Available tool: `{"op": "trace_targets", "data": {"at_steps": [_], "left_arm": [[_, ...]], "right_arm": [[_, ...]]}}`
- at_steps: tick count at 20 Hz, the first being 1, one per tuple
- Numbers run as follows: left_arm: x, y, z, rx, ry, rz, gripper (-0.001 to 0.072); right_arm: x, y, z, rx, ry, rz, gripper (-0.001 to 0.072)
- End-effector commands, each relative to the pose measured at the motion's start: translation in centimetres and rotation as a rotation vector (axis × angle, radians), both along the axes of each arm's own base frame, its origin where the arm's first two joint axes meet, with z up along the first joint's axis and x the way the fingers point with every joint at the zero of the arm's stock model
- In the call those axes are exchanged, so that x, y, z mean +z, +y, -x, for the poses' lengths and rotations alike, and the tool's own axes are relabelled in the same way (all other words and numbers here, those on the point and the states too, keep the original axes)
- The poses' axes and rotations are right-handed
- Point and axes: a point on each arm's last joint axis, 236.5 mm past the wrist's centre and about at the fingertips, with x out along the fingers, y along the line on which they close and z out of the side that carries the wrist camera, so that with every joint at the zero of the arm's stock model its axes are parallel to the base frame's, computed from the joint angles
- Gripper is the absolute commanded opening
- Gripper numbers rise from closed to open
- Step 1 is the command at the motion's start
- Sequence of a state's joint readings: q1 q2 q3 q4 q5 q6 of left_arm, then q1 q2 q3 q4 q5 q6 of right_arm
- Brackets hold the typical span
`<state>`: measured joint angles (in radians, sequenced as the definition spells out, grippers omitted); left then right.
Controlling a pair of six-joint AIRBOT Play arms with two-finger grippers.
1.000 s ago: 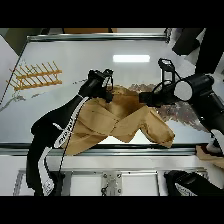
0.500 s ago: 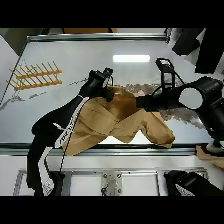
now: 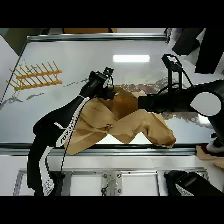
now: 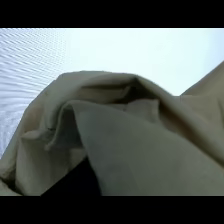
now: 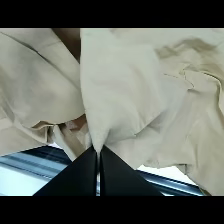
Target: Fold the clothes and pants, and hang the long-sleeved shirts on hangers.
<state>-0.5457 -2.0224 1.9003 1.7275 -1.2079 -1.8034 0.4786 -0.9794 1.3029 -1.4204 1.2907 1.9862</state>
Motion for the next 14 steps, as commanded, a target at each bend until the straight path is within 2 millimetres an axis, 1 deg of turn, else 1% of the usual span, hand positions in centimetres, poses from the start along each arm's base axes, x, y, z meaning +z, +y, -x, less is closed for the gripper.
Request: {"op": "trace_targets", "data": {"at_steps": [1,2,3,4,5,6,7,8,9,10,11,12,13,14], "left_arm": [[0.8,0.5,-0.3,0.010,-0.012,-0.002,0.0014],[1.7,1.0,-0.5,0.021,-0.021,0.005,0.0014],[3.2,1.4,-0.6,0.029,-0.037,0.014,0.0014],[5.5,2.0,-0.8,0.031,-0.064,0.028,0.0014],[8.6,2.7,-0.7,0.033,-0.096,0.053,0.0014],[11.9,3.0,-0.2,0.030,-0.120,0.098,0.0014],[15.4,2.6,0.9,0.002,-0.137,0.170,0.0014],[19.1,2.0,2.9,-0.042,-0.137,0.259,0.0014],[22.5,1.2,5.5,-0.091,-0.123,0.351,0.0014],[25.5,0.4,8.2,-0.149,-0.110,0.432,0.0014],[28.0,0.0,10.5,-0.202,-0.102,0.490,0.0014],[30.1,-0.2,12.7,-0.238,-0.104,0.526,0.0014],[31.5,0.2,14.5,-0.259,-0.103,0.534,0.0014],[32.3,0.8,16.2,-0.278,-0.097,0.523,0.0014]], "right_arm": [[0.2,0.1,0.2,0.003,-0.002,-0.008,0.0008],[0.2,-0.1,0.1,0.000,-0.003,-0.001,0.0008],[0.0,-0.8,-0.1,-0.013,-0.001,0.016,0.0007],[-0.1,-2.0,-0.5,-0.026,-0.007,0.051,0.0007],[0.0,-3.7,-1.3,-0.063,-0.007,0.087,0.0007],[0.6,-5.3,-2.3,-0.087,-0.013,0.116,0.0007],[1.6,-6.7,-3.5,-0.100,-0.022,0.135,0.0007],[2.6,-7.7,-4.5,-0.107,-0.026,0.153,0.0007],[3.8,-8.4,-5.4,-0.103,-0.028,0.171,0.0006],[4.7,-8.7,-6.0,-0.098,-0.028,0.185,0.0006],[5.6,-8.7,-6.6,-0.081,-0.033,0.203,0.0007],[6.3,-8.5,-6.9,-0.073,-0.032,0.207,0.0007],[6.5,-8.5,-6.8,-0.065,-0.021,0.214,0.0007],[6.2,-8.7,-6.3,-0.061,0.004,0.224,0.0007]]}}
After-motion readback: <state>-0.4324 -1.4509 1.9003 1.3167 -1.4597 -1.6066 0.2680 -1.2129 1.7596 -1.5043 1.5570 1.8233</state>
